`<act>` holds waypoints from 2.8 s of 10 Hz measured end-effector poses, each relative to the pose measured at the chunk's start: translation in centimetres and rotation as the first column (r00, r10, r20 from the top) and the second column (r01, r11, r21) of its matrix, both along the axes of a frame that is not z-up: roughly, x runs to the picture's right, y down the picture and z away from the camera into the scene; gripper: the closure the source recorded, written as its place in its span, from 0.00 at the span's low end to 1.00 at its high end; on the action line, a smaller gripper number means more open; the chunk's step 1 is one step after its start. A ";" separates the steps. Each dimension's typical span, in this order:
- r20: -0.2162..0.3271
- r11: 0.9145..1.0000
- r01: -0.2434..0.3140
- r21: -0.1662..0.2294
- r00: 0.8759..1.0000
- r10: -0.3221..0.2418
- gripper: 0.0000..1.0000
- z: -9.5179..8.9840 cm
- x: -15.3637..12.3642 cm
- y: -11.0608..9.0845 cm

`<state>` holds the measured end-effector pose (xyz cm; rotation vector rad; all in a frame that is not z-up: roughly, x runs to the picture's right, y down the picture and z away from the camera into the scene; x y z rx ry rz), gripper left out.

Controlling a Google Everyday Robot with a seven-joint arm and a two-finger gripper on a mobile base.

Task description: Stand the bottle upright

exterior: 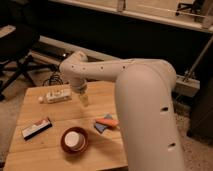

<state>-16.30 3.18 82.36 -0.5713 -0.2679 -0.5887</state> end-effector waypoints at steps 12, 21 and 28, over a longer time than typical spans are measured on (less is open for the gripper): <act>0.027 0.984 -0.157 -0.080 0.987 0.159 0.20 1.7 -15.5 -2.6; 0.062 0.971 -0.208 -0.116 0.975 0.216 0.20 3.6 -20.7 -2.5; 0.047 0.970 -0.215 -0.116 0.974 0.221 0.20 6.6 -22.6 -1.7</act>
